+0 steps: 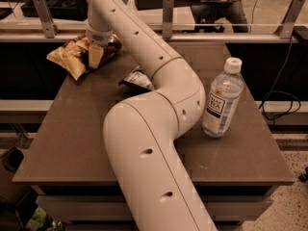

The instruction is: Pick brown chip bag

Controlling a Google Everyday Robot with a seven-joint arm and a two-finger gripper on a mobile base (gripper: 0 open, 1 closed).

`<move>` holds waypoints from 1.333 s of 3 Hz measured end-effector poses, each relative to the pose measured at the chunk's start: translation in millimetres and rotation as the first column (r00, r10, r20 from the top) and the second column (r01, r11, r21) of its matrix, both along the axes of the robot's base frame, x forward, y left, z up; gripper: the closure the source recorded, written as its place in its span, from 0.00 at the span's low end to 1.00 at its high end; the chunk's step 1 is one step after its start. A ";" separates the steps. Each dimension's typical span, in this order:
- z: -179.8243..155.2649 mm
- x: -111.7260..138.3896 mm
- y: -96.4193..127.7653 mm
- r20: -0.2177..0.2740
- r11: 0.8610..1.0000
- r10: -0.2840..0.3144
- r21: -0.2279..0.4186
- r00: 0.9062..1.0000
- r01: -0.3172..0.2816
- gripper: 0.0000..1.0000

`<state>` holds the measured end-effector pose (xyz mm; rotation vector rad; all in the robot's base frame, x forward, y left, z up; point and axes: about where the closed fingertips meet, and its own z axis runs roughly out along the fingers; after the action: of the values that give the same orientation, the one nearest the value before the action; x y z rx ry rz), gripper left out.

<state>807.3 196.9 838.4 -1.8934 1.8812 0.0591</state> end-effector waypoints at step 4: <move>2.1 -0.1 -0.1 0.000 1.000 0.000 0.000 1.000 0.000 1.00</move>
Offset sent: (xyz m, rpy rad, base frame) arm -0.0001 -0.0001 0.0006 0.0000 0.0000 -0.0001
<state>807.1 196.8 840.5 -1.8930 1.8814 0.0586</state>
